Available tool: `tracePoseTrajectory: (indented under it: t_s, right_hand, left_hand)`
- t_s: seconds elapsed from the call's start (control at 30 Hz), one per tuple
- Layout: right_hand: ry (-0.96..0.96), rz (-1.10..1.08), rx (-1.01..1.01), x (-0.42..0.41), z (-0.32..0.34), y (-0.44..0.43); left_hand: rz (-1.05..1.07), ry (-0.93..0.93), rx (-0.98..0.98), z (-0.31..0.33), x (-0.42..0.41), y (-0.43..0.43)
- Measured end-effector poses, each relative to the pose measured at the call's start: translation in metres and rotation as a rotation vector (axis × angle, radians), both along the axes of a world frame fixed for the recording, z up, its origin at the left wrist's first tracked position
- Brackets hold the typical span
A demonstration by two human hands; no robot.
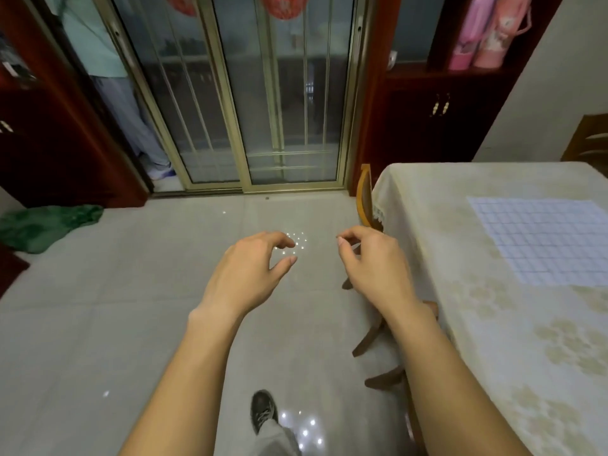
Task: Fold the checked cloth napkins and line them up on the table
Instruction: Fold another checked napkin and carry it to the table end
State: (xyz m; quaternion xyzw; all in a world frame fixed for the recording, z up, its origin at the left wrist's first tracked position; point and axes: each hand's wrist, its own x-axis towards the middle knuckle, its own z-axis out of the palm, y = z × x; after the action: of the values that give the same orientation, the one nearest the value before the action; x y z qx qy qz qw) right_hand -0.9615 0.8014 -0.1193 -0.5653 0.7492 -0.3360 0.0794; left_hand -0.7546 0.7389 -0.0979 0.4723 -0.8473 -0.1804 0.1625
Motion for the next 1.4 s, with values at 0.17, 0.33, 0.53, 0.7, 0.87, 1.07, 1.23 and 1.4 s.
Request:
tracePoseTrajectory:
  t_s: [0.17, 0.33, 0.53, 0.7, 0.87, 1.07, 1.23, 1.4]
  right_hand:
    - [0.067, -0.033, 0.046, 0.001, 0.015, -0.108]
    - [0.066, -0.064, 0.061, -0.004, 0.039, -0.22]
    - [0.011, -0.152, 0.089, -0.037, 0.019, -0.303]
    - [-0.011, -0.204, 0.071, -0.091, 0.009, -0.38]
    - [-0.052, -0.195, 0.067, -0.146, 0.02, -0.471]
    - [-0.067, -0.177, 0.079, -0.206, 0.03, -0.542]
    - [-0.009, -0.235, 0.259, -0.256, 0.012, -0.591]
    - [0.046, -0.362, 0.24, -0.297, 0.007, -0.667]
  left_hand:
    - [-0.025, 0.034, 0.037, -0.001, 0.0, -0.119]
    - [-0.032, 0.032, -0.029, 0.023, -0.003, -0.241]
    - [-0.138, -0.012, -0.019, 0.011, -0.038, -0.336]
    - [-0.165, -0.048, -0.049, 0.009, -0.093, -0.424]
    - [-0.197, -0.092, -0.072, 0.028, -0.154, -0.511]
    - [-0.219, -0.074, -0.025, 0.022, -0.223, -0.589]
    - [-0.304, -0.072, 0.032, 0.005, -0.284, -0.653]
    - [-0.419, -0.006, 0.066, -0.006, -0.34, -0.749]
